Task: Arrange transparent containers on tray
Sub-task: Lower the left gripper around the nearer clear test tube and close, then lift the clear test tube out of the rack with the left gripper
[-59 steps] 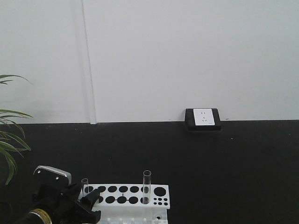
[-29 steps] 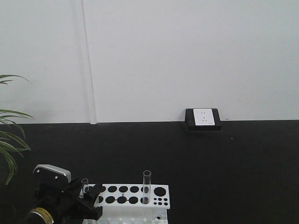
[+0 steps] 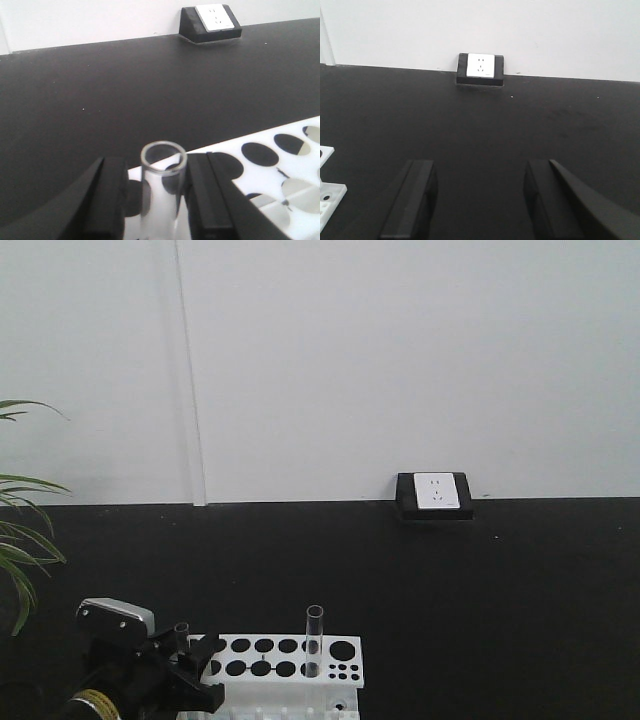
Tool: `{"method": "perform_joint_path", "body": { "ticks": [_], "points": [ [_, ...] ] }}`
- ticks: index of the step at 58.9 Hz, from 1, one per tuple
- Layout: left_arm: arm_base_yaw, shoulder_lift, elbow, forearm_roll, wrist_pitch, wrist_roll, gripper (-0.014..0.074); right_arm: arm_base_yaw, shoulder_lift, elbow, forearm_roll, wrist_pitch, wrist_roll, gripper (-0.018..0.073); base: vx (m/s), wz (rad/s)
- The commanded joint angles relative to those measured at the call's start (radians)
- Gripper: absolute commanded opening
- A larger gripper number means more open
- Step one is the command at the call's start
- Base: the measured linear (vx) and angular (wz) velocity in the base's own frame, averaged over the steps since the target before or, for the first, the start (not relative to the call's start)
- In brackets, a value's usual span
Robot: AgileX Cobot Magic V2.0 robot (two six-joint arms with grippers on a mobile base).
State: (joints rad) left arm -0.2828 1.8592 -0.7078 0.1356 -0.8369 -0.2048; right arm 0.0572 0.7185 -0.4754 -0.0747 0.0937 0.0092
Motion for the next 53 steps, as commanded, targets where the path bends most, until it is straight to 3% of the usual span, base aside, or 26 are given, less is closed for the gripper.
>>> {"method": "perform_joint_path", "body": {
  "ticks": [1,28,53],
  "points": [
    [-0.006,-0.041,-0.027,-0.006,-0.091,-0.011,0.0332,-0.006,0.003,-0.032,-0.012,-0.094,-0.009,0.0467,0.00,0.00],
    [-0.005,-0.060,-0.027,-0.015,-0.106,-0.009,0.0011,-0.006,0.003,-0.032,-0.012,-0.094,-0.009,0.0467,0.00,0.00],
    [-0.005,-0.254,-0.027,-0.015,-0.053,-0.001,-0.0008,-0.006,0.003,-0.032,-0.012,-0.094,-0.009,0.0467,0.00,0.00]
  ]
}}
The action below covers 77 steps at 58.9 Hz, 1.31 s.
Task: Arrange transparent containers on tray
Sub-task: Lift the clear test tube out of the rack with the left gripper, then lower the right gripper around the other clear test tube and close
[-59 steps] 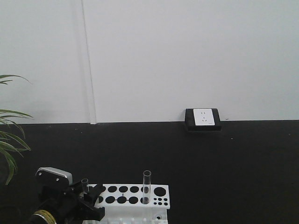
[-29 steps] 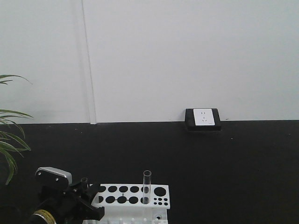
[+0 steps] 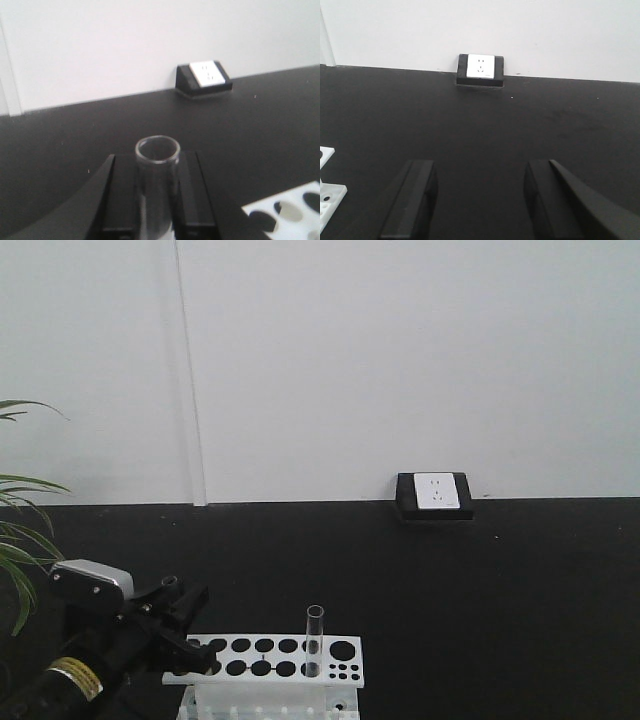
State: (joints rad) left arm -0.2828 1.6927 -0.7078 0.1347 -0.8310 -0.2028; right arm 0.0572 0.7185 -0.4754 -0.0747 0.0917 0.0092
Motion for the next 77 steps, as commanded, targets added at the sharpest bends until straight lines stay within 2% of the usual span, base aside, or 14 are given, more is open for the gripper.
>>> {"method": "perform_joint_path", "body": {
  "ticks": [1,10,21,28,37,45,57,69,77],
  "points": [
    [-0.005,-0.102,-0.027,-0.014,-0.050,-0.003,-0.0008,-0.006,0.003,-0.032,-0.012,-0.092,-0.009,0.0467,0.00,0.00],
    [0.011,-0.212,-0.027,-0.013,0.059,-0.003,-0.0008,-0.006,0.003,-0.032,-0.012,-0.092,-0.009,0.0467,0.00,0.00],
    [0.094,-0.335,-0.027,-0.013,0.245,-0.003,-0.0006,0.001,0.026,-0.032,-0.010,-0.092,-0.009,0.0467,0.00,0.00],
    [0.133,-0.388,-0.027,-0.013,0.308,-0.003,-0.0006,0.087,0.102,-0.032,-0.017,-0.128,-0.009,0.0467,0.00,0.00],
    [0.146,-0.424,-0.027,-0.011,0.333,-0.002,-0.0006,0.252,0.251,-0.032,-0.024,-0.295,-0.042,0.0471,0.00,0.00],
    [0.146,-0.432,-0.027,-0.011,0.338,-0.002,-0.0006,0.356,0.403,-0.038,-0.037,-0.438,-0.075,0.0487,0.00,0.00],
    [0.146,-0.433,-0.027,-0.011,0.339,-0.003,-0.0006,0.432,0.635,-0.144,-0.035,-0.528,-0.077,0.0526,0.00,0.00],
    [0.146,-0.433,-0.027,-0.011,0.338,-0.003,-0.0006,0.511,0.796,-0.310,-0.038,-0.533,-0.069,0.0572,0.00,0.00],
    [0.146,-0.433,-0.027,-0.011,0.338,-0.003,-0.0006,0.552,0.859,-0.365,-0.036,-0.539,-0.054,0.0580,0.00,0.00]
  ]
}}
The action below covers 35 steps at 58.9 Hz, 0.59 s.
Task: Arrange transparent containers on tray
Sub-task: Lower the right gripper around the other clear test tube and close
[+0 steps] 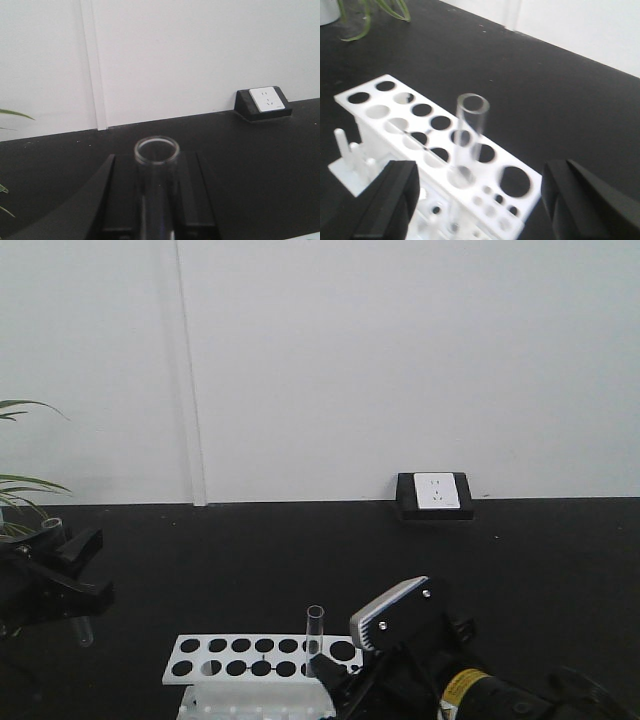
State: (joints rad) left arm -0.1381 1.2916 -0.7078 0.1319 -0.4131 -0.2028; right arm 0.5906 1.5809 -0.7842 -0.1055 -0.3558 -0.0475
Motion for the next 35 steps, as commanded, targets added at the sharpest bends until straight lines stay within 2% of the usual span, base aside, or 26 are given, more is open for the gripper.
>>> {"method": "perform_joint_path", "body": {
  "ticks": [1,9,14,35],
  "points": [
    [0.002,-0.032,-0.027,-0.009,-0.080,-0.003,-0.0006,0.023,0.002,-0.062,-0.002,-0.099,0.004,0.0580,0.00,0.00],
    [0.002,-0.032,-0.027,-0.009,-0.080,-0.003,-0.0006,0.029,0.062,-0.098,0.005,-0.140,0.015,0.0580,0.00,0.00],
    [0.002,-0.032,-0.027,-0.009,-0.080,-0.003,-0.0006,0.025,0.103,-0.127,0.042,-0.165,0.015,0.0580,0.00,0.00],
    [0.002,-0.032,-0.027,-0.008,-0.080,-0.003,-0.0006,0.012,0.254,-0.274,0.075,-0.160,0.006,0.0578,0.00,0.00]
  ]
}}
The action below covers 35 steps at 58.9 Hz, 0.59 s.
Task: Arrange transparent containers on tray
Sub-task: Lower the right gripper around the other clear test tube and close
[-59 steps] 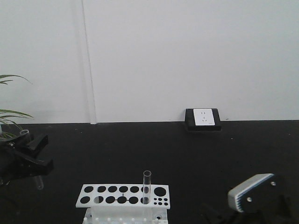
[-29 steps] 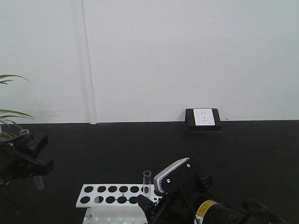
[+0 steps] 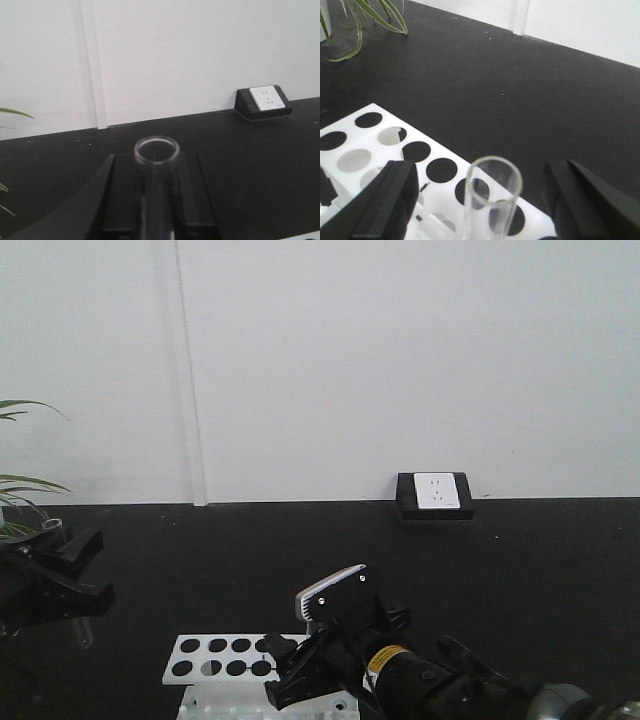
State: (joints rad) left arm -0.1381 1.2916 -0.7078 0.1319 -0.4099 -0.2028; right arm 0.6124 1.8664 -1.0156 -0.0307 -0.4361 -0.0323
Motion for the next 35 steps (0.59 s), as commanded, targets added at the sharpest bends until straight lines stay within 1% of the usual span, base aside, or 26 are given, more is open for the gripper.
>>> {"method": "perform_joint_path", "body": {
  "ticks": [1,9,15,26,35],
  "points": [
    [0.002,-0.032,-0.027,-0.008,-0.083,-0.003,-0.0006,-0.012,-0.031,-0.043,0.001,-0.080,-0.009,0.0576,0.00,0.00],
    [0.002,-0.032,-0.027,-0.008,-0.083,-0.003,-0.0006,-0.014,-0.030,-0.041,0.031,-0.067,-0.009,0.0545,0.00,0.00],
    [0.002,-0.032,-0.027,-0.007,-0.083,-0.003,-0.0006,-0.014,-0.032,-0.041,0.031,-0.069,-0.009,0.0491,0.00,0.00],
    [0.002,-0.032,-0.027,-0.007,-0.083,-0.003,-0.0006,-0.014,-0.032,-0.041,0.031,-0.061,-0.009,0.0335,0.00,0.00],
    [0.002,-0.032,-0.027,-0.007,-0.083,-0.003,-0.0006,-0.014,-0.032,-0.041,0.031,-0.062,-0.009,0.0181,0.00,0.00]
  ]
}}
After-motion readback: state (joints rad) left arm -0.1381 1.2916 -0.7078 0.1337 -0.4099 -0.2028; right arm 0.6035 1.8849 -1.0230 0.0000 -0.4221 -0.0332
